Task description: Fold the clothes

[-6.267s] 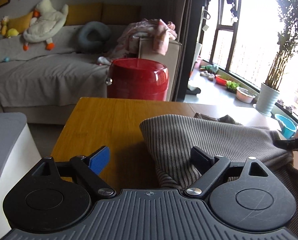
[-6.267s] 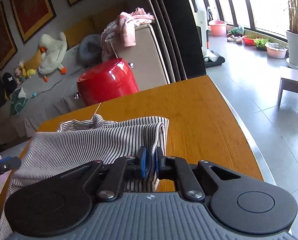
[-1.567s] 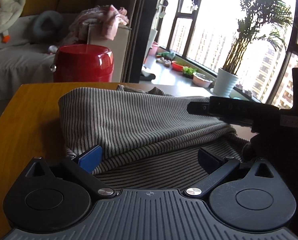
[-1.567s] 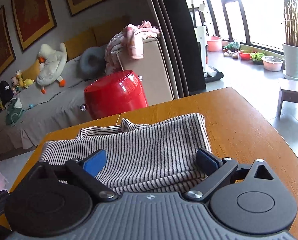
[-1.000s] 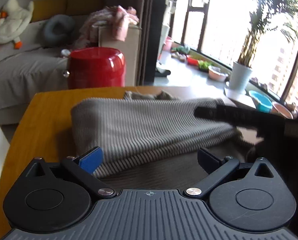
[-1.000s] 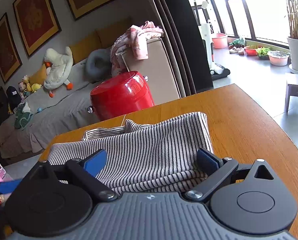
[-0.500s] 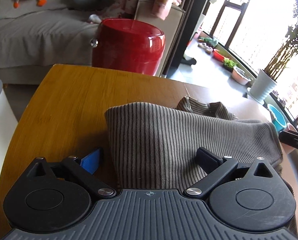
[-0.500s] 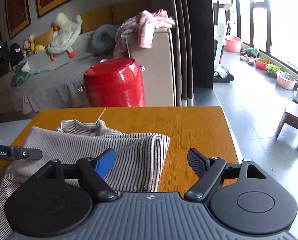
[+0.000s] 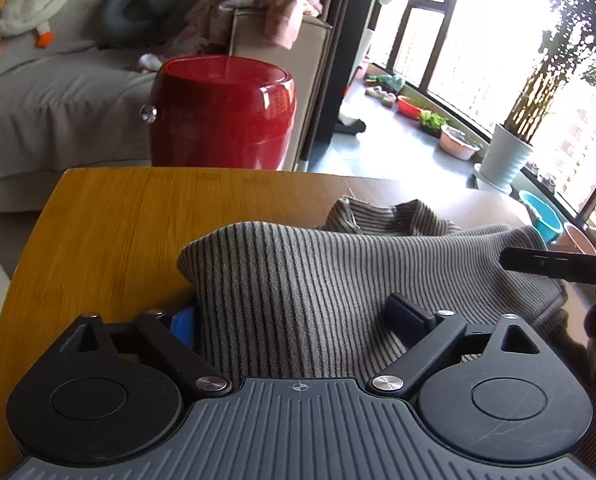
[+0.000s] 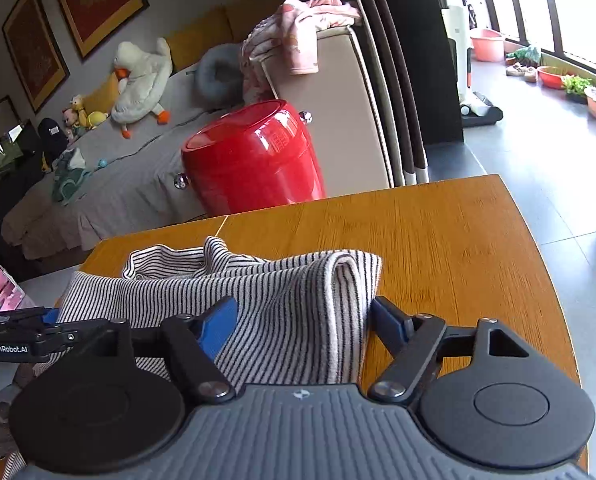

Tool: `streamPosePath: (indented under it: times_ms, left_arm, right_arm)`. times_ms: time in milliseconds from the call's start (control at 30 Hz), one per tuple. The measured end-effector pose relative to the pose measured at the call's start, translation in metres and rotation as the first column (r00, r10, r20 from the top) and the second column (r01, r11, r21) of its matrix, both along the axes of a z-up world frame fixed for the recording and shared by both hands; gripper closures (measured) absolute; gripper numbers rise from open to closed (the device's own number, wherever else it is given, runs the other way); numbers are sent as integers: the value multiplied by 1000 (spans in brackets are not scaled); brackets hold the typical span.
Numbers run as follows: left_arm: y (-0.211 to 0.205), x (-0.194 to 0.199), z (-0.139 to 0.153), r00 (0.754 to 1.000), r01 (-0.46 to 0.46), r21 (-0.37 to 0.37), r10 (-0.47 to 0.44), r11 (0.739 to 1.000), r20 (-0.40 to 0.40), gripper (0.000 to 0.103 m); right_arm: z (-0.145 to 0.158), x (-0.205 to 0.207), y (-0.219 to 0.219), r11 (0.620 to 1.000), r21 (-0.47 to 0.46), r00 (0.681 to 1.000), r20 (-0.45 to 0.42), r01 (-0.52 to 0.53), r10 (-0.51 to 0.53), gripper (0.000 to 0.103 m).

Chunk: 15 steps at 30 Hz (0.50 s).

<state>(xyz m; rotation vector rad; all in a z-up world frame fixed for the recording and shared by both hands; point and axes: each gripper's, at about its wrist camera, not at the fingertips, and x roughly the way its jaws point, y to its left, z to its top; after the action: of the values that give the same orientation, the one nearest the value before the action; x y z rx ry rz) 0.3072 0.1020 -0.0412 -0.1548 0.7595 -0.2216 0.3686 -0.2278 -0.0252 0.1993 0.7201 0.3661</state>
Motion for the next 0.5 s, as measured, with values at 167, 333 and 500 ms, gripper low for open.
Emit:
streamPosePath:
  times_ms: [167, 333, 500]
  left_arm:
    - [25, 13, 2, 997, -75, -135, 70, 988, -38, 12]
    - [26, 21, 2, 997, -68, -117, 64, 991, -41, 8]
    - [16, 33, 1, 998, -56, -69, 55, 996, -19, 15]
  right_arm:
    - [10, 15, -15, 988, 147, 999, -9, 40, -39, 19]
    - [5, 33, -5, 994, 108, 999, -37, 3, 1, 19]
    - [0, 35, 3, 993, 113, 998, -58, -16, 23, 67]
